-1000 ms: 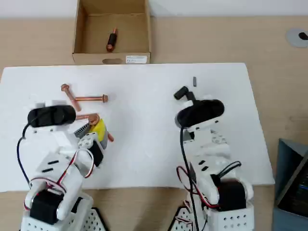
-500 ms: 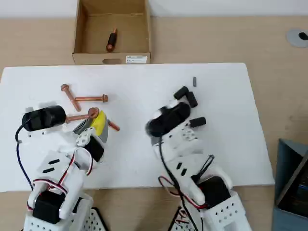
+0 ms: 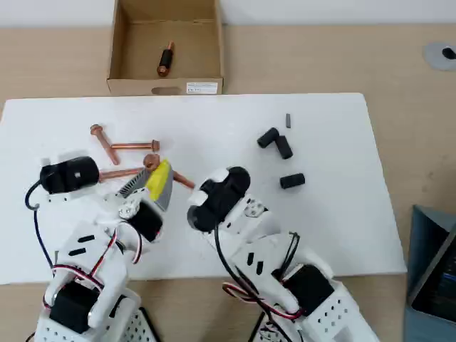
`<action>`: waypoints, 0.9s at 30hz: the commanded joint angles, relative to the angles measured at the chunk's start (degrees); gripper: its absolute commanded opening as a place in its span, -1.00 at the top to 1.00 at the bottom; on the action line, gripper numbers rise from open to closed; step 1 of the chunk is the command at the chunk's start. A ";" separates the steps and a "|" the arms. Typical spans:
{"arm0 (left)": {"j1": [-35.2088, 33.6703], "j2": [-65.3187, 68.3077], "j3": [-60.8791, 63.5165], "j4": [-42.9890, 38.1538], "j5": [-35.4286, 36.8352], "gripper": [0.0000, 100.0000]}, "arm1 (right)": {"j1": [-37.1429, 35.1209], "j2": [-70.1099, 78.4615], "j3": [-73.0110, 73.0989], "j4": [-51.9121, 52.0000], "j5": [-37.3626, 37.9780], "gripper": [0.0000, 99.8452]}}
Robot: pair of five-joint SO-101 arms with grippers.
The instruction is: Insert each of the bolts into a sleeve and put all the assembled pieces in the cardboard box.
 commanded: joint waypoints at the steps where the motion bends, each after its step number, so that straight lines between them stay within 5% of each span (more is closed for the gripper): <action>1: 2.02 -0.75 -1.76 -1.32 0.35 1.00 | -0.84 -0.75 -0.40 -2.02 2.20 0.98; 17: 2.90 -0.66 -1.23 -0.97 0.18 1.00 | -0.84 -0.75 -0.48 -3.43 5.27 0.98; 27: 8.00 -0.66 -4.13 6.86 0.00 1.00 | -0.92 -0.75 -0.57 -4.84 9.93 0.98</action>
